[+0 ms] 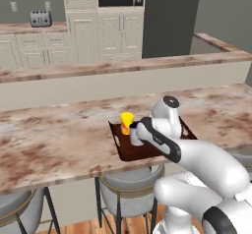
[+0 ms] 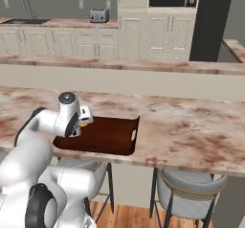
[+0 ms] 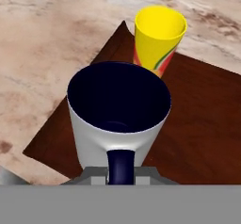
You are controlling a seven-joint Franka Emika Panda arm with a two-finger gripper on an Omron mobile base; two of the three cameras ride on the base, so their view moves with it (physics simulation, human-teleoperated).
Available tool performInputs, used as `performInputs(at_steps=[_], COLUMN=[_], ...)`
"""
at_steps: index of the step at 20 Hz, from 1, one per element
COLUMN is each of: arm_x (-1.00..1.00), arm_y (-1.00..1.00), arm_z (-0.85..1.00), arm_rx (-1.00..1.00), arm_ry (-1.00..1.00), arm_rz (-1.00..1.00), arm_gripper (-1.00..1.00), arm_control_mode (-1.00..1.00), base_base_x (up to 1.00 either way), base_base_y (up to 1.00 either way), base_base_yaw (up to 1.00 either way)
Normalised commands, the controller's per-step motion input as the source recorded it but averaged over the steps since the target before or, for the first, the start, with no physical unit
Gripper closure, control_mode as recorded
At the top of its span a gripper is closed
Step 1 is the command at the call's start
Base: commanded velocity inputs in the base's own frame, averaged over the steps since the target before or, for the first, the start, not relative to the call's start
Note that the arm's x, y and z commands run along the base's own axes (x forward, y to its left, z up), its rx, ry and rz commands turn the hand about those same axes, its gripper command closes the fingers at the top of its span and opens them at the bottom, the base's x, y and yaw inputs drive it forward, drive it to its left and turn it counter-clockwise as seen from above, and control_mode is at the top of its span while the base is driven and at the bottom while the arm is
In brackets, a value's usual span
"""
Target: There is a tray on the dining counter. Grab the cup, mug, and pitcher and place them on the tray. The pitcher may be placed next to the tray if it cannot fit the tray.
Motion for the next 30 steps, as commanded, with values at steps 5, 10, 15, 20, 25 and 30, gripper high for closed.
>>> performInputs(at_steps=[5, 10, 15, 20, 25, 30], arm_x=[0.17, 0.13, 0.11, 0.1, 0.14, 0.05], arm_y=[0.07, 0.1, 0.02, 0.0, 0.0, 0.01], arm_z=[-0.26, -0.22, -0.19, -0.22, -0.22, -0.15], arm_rx=[0.0, 0.0, 0.0, 0.0, 0.0, 0.0], arm_ry=[0.0, 0.0, 0.0, 0.0, 0.0, 0.0], arm_rz=[0.0, 0.0, 0.0, 0.0, 0.0, 0.0], arm_gripper=[1.0, 1.0, 1.0, 1.0, 1.0, 1.0], arm_control_mode=[-1.0, -1.0, -1.0, -1.0, -1.0, -1.0], base_base_x=[0.0, 0.0, 0.0, 0.0, 0.0, 0.0], base_base_y=[0.0, 0.0, 0.0, 0.0, 0.0, 0.0], base_base_yaw=[0.0, 0.0, 0.0, 0.0, 0.0, 0.0])
